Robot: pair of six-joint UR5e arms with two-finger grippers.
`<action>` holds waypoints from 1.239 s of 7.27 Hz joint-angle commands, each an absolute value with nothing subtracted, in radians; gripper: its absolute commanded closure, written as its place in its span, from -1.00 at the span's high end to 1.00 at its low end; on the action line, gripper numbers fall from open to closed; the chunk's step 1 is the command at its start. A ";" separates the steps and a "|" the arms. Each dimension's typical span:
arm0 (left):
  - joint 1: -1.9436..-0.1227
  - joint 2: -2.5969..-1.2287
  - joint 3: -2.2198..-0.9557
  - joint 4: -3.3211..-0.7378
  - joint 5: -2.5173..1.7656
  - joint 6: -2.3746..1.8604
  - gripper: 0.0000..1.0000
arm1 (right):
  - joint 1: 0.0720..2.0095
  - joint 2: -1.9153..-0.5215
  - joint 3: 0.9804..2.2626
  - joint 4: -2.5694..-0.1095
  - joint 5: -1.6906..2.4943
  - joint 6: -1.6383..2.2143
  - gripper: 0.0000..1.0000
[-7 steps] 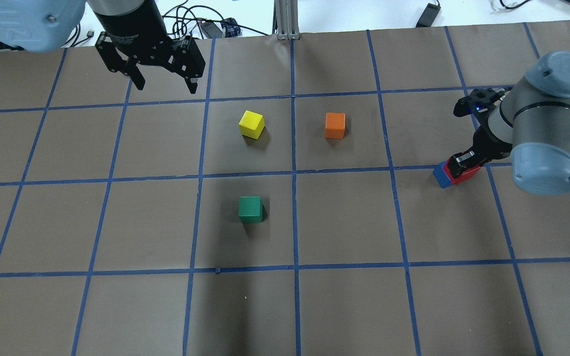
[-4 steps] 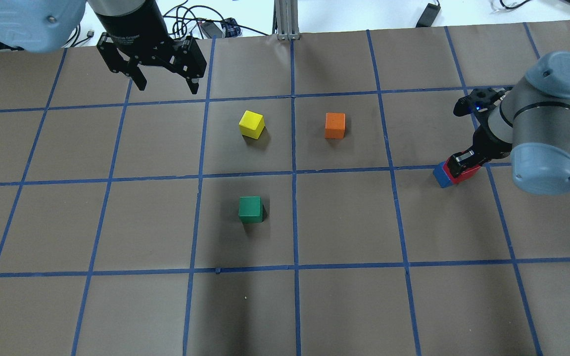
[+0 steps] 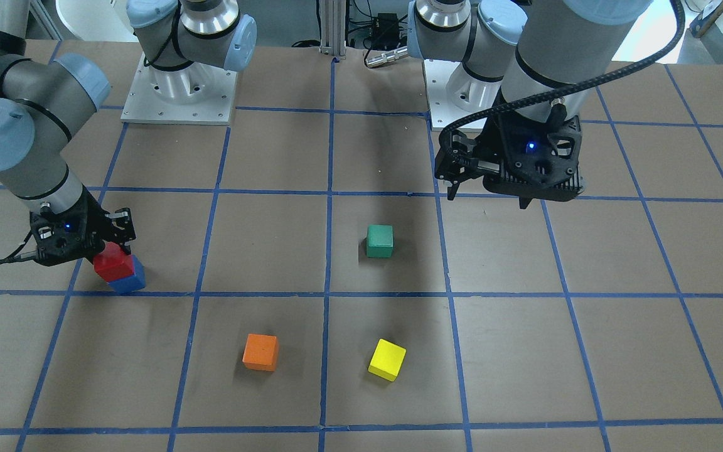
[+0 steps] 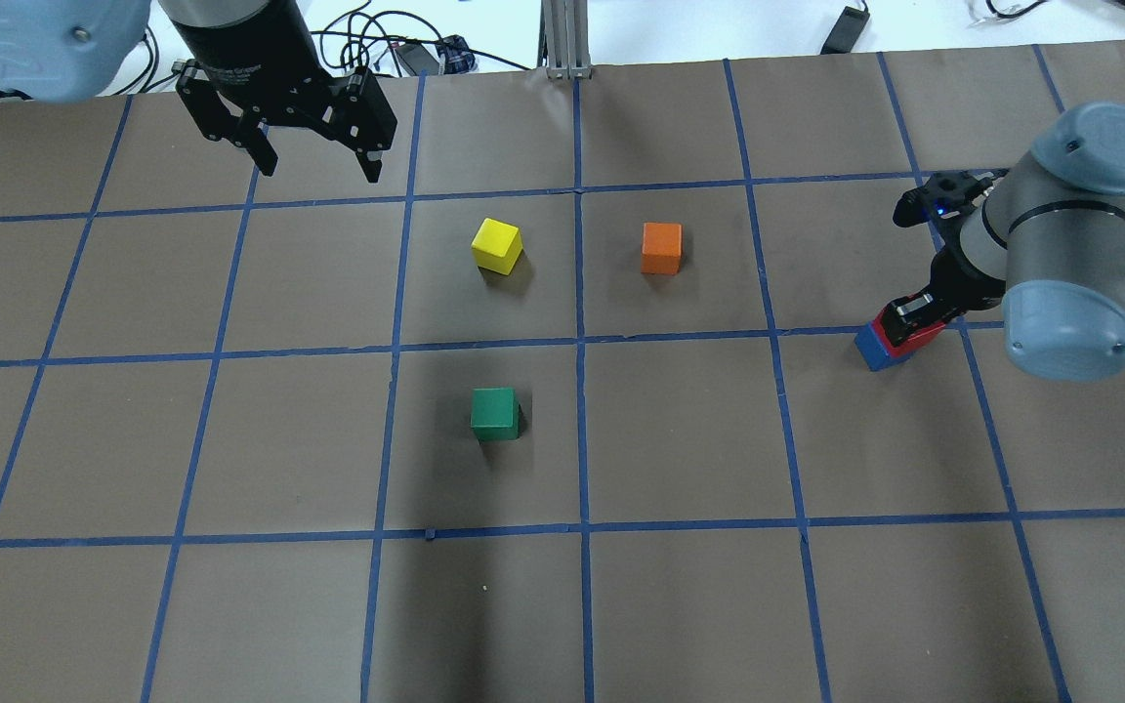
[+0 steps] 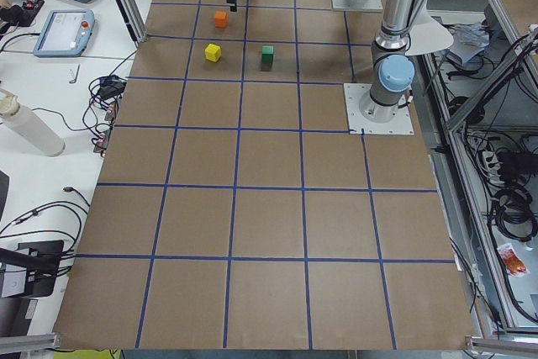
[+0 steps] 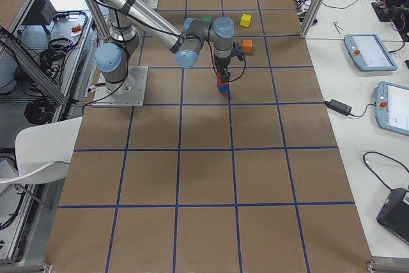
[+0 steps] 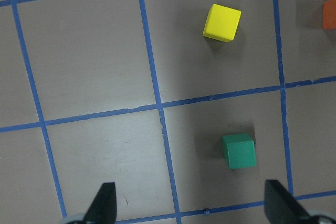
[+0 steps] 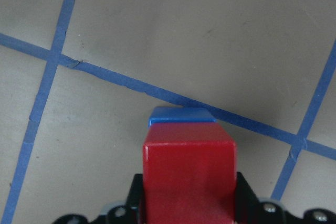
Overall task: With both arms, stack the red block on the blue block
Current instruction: 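Lower the red cube onto the blue cube with the right gripper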
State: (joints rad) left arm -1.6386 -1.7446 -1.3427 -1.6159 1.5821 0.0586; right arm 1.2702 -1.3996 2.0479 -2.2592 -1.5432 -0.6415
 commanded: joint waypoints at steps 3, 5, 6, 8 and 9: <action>-1.629 -1.750 -1.327 -1.612 1.578 0.058 1.00 | 1.270 -1.410 2.045 -2.250 -1.562 -0.637 1.00; -1.629 -1.743 -1.338 -1.614 1.583 0.058 1.00 | 1.270 -1.431 2.036 -2.220 -1.565 -0.615 1.00; -1.631 -1.743 -1.341 -1.614 1.583 0.058 1.00 | 1.272 -1.497 1.987 -2.081 -1.581 -0.608 1.00; -1.632 -1.743 -1.341 -1.614 1.580 0.058 1.00 | 1.273 -1.595 1.794 -1.679 -1.589 -0.528 1.00; -1.631 -1.743 -1.338 -1.614 1.578 0.058 1.00 | 1.275 -1.601 1.723 -1.590 -1.591 -0.473 1.00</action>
State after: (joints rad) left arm -1.6312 -1.7426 -1.3396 -1.6137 1.5800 0.0583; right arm 1.2734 -1.5776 1.8206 -1.7474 -1.5873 -0.5349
